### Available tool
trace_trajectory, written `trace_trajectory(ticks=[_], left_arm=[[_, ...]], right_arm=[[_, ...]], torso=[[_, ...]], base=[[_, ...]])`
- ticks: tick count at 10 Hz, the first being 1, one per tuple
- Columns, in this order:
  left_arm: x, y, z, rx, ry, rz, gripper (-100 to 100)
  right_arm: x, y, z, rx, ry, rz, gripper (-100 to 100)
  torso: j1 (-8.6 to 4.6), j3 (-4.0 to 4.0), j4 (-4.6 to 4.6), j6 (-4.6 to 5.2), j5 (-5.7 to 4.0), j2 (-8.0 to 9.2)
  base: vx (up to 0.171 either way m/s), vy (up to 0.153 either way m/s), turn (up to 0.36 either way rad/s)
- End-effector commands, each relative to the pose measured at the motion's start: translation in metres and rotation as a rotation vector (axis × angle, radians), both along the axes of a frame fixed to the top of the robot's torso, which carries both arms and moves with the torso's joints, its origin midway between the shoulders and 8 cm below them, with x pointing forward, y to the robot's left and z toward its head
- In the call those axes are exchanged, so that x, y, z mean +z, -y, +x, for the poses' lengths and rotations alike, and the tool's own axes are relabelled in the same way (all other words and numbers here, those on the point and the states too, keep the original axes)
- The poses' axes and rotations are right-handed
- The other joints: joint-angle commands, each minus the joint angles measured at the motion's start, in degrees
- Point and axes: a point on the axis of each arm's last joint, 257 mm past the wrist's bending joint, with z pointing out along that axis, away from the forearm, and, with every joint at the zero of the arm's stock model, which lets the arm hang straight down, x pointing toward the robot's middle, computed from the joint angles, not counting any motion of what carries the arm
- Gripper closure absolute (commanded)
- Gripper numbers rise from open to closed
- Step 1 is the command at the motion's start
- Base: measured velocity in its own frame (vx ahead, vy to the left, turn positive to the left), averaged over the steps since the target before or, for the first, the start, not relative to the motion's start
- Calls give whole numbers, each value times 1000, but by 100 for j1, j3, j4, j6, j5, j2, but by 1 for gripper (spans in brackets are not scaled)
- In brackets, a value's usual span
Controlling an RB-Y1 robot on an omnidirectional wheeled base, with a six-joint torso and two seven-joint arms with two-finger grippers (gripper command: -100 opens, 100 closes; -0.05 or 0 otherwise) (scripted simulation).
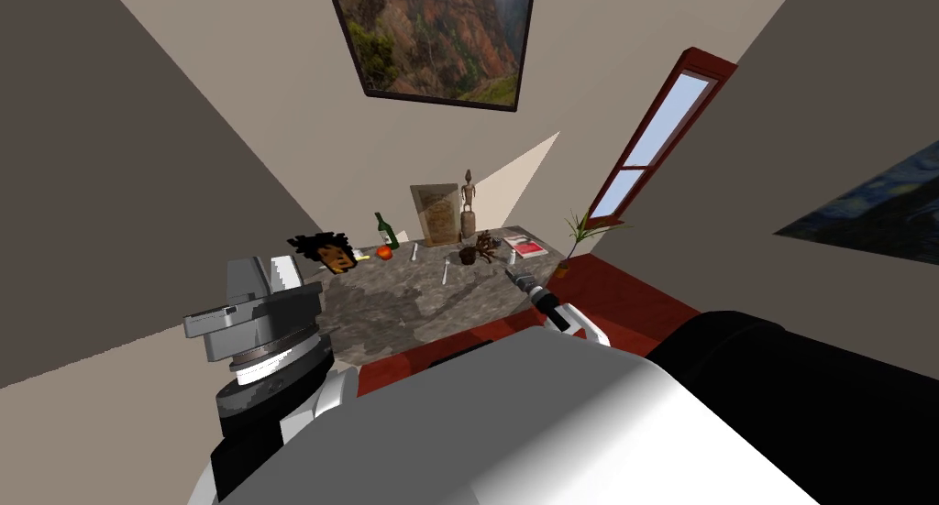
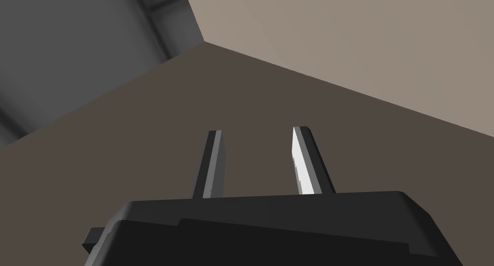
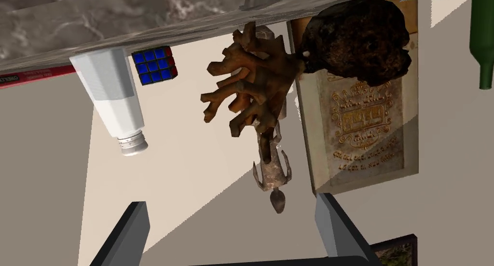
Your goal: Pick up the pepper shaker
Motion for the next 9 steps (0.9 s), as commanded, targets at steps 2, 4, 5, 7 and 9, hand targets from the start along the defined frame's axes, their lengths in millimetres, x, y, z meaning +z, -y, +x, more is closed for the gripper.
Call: trace_trajectory(ticks=[2, 4, 5, 7, 9], left_arm=[[0, 0, 0, 0, 0, 0, 0], [0, 0, 0, 0, 0, 0, 0], [0, 0, 0, 0, 0, 0, 0], [0, 0, 0, 0, 0, 0, 0], [0, 0, 0, 0, 0, 0, 0]], right_arm=[[-17, 31, 3, -50, -51, -100, -100], [-26, 52, 7, -84, -82, -158, -100], [-30, 61, 8, -101, -95, -183, -100], [-36, 85, 12, -142, -124, -239, -100], [-39, 99, 14, -169, -140, -269, -100]], torso=[[5, -2, -1, -2, 0, -4], [6, -8, -3, -1, 1, -14], [5, -8, -3, -1, 0, -13], [-2, -8, -3, -2, -1, -13], [7, -12, -5, -2, 1, -19]], base=[[114, 30, -61], [132, 24, -63], [124, 10, -54], [150, 13, -53], [128, 37, -38]])
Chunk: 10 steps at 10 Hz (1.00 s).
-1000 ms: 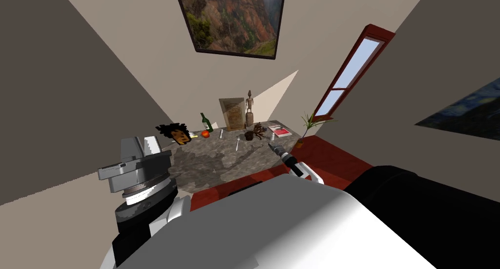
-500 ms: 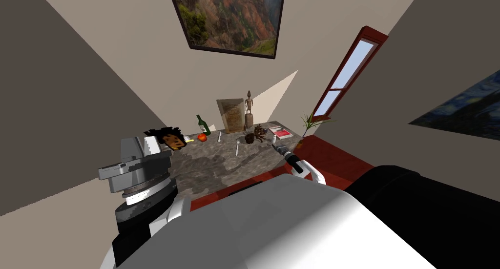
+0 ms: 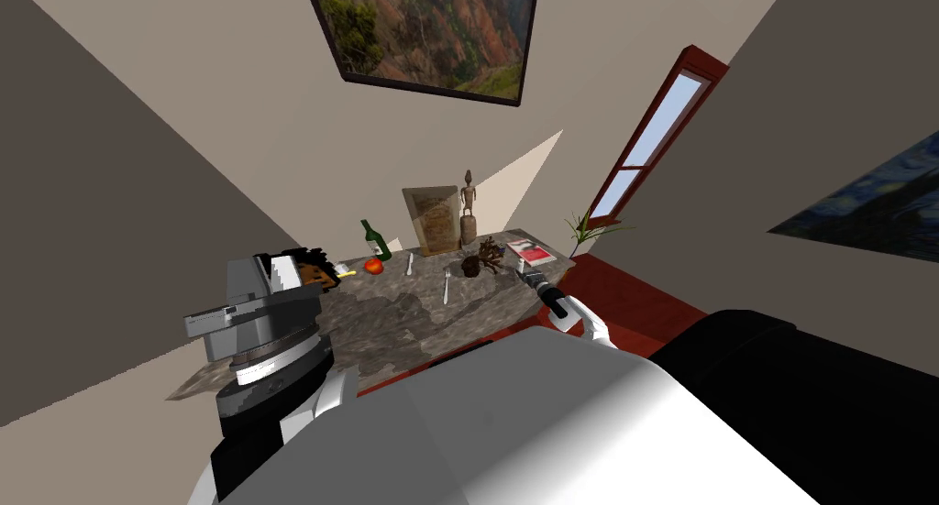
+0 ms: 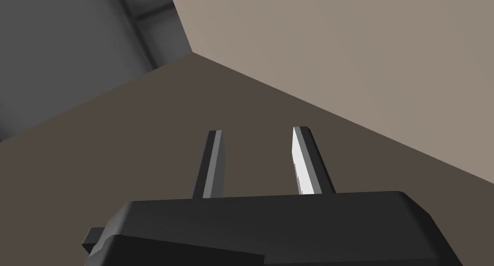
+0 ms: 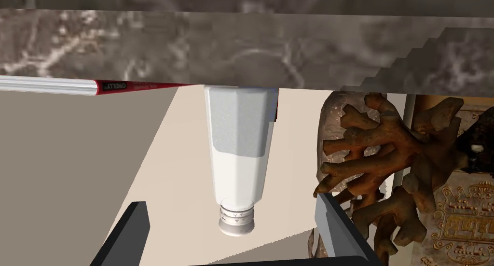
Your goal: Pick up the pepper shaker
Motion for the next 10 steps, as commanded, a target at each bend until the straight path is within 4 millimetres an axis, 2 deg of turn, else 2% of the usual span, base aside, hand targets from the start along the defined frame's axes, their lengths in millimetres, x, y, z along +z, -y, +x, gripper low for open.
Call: trace_trajectory(ticks=[1, 2, 3, 4, 8, 9, 10], left_arm=[[0, 0, 0, 0, 0, 0, 0], [0, 0, 0, 0, 0, 0, 0], [0, 0, 0, 0, 0, 0, 0], [0, 0, 0, 0, 0, 0, 0], [0, 0, 0, 0, 0, 0, 0], [0, 0, 0, 0, 0, 0, 0], [0, 0, 0, 0, 0, 0, 0]], right_arm=[[0, 0, 0, 0, 0, 0, -100], [-1, 1, 0, -2, -2, -3, 0], [0, 1, 0, -2, -1, -3, -100], [0, 1, 0, -2, -1, -3, 100], [0, 1, 0, -2, -1, -3, 100], [0, 1, 0, -2, -1, -3, 0], [12, 0, 7, -15, 35, 4, -100]], torso=[[0, 0, 0, 0, 0, 0], [-5, 12, 4, 1, 0, 22], [-11, 22, 8, 1, -2, 39], [-13, 26, 10, 1, -2, 46], [-14, 30, 11, 1, -3, 52], [-14, 30, 11, 1, -3, 52], [-14, 30, 11, 1, -3, 52]], base=[[53, 21, -5], [11, 4, 2], [5, 2, 0], [0, 0, 0], [0, 0, 0], [0, 0, 0], [-55, 21, -97]])
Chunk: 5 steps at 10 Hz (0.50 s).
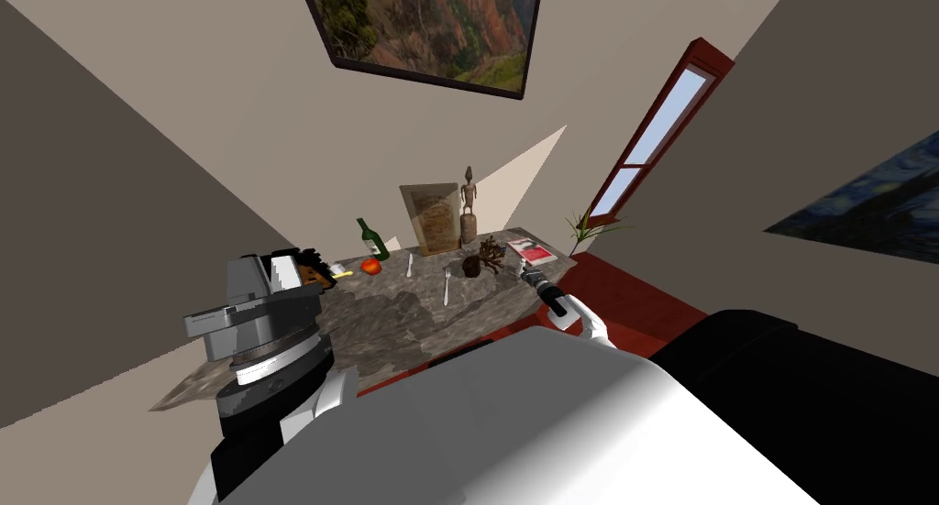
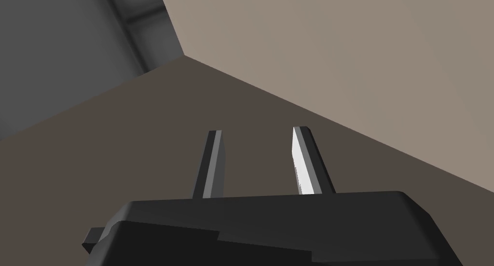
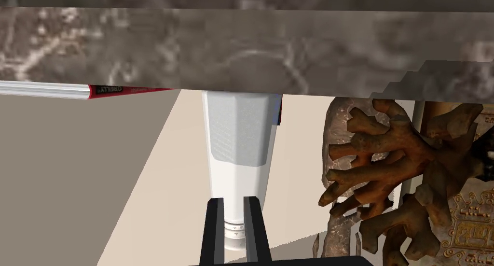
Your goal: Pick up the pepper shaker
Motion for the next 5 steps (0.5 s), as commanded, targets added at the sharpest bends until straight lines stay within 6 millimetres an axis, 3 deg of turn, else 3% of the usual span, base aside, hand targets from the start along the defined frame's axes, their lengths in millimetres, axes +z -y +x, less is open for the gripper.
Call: trace_trajectory(ticks=[1, 5], left_arm=[[0, 0, 0, 0, 0, 0, 0], [0, 0, 0, 0, 0, 0, 0]], right_arm=[[10, -3, 4, -11, 28, 3, -100], [35, -7, 16, -47, 108, 17, -100]], torso=[[0, 0, 0, 0, 0, 0], [16, 13, 5, -1, 4, 20]], base=[[-96, 51, -82], [-98, 50, -67]])
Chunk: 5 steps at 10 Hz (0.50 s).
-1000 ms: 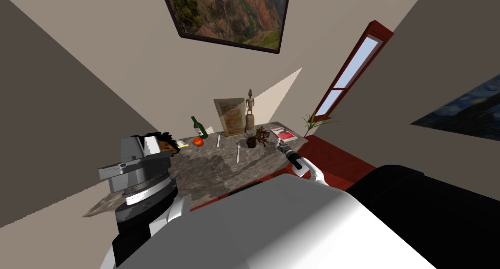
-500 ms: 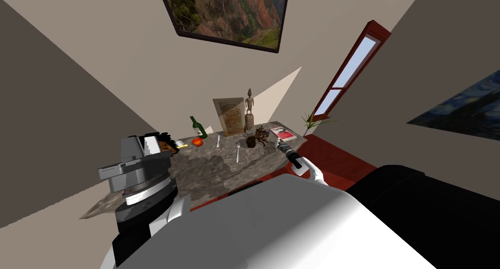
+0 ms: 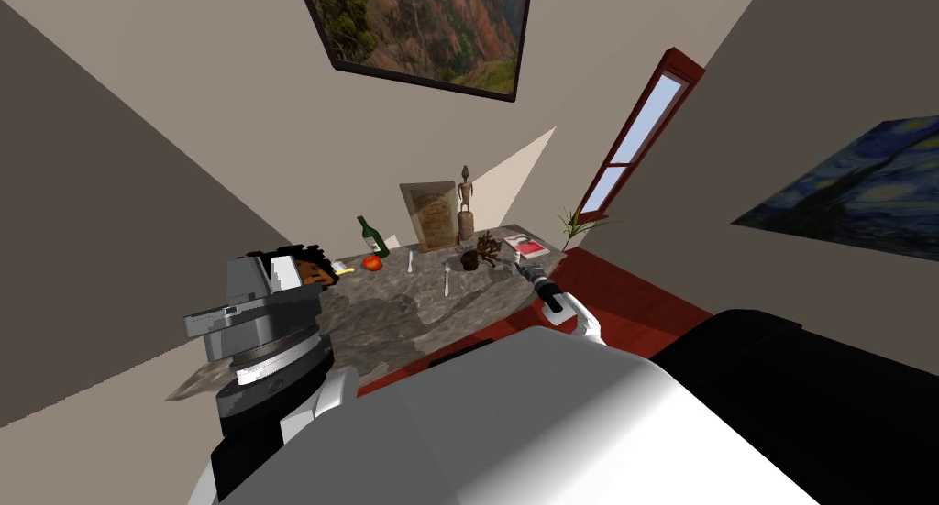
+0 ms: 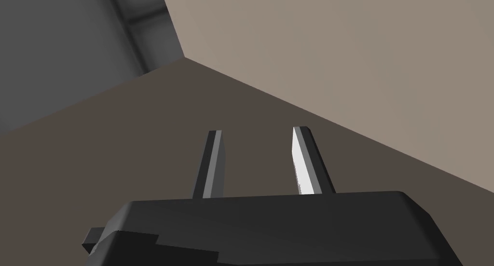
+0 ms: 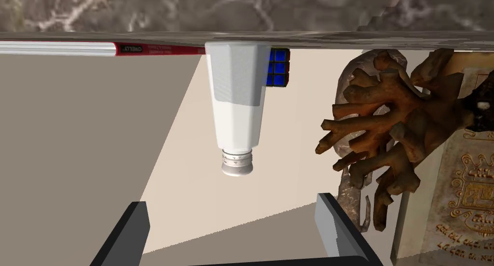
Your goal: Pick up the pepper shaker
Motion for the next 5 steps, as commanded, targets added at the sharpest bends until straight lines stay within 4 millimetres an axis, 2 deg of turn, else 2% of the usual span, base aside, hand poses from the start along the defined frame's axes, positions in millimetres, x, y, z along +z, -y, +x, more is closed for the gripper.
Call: trace_trajectory(ticks=[1, 5], left_arm=[[0, 0, 0, 0, 0, 0, 0], [0, 0, 0, 0, 0, 0, 0]], right_arm=[[8, -3, 4, -12, 27, 3, -100], [21, -9, 11, -43, 83, 6, -100]], torso=[[0, 0, 0, 0, 0, 0], [-10, -4, -1, -1, -2, -6]], base=[[-77, 32, -66], [-75, 15, -80]])
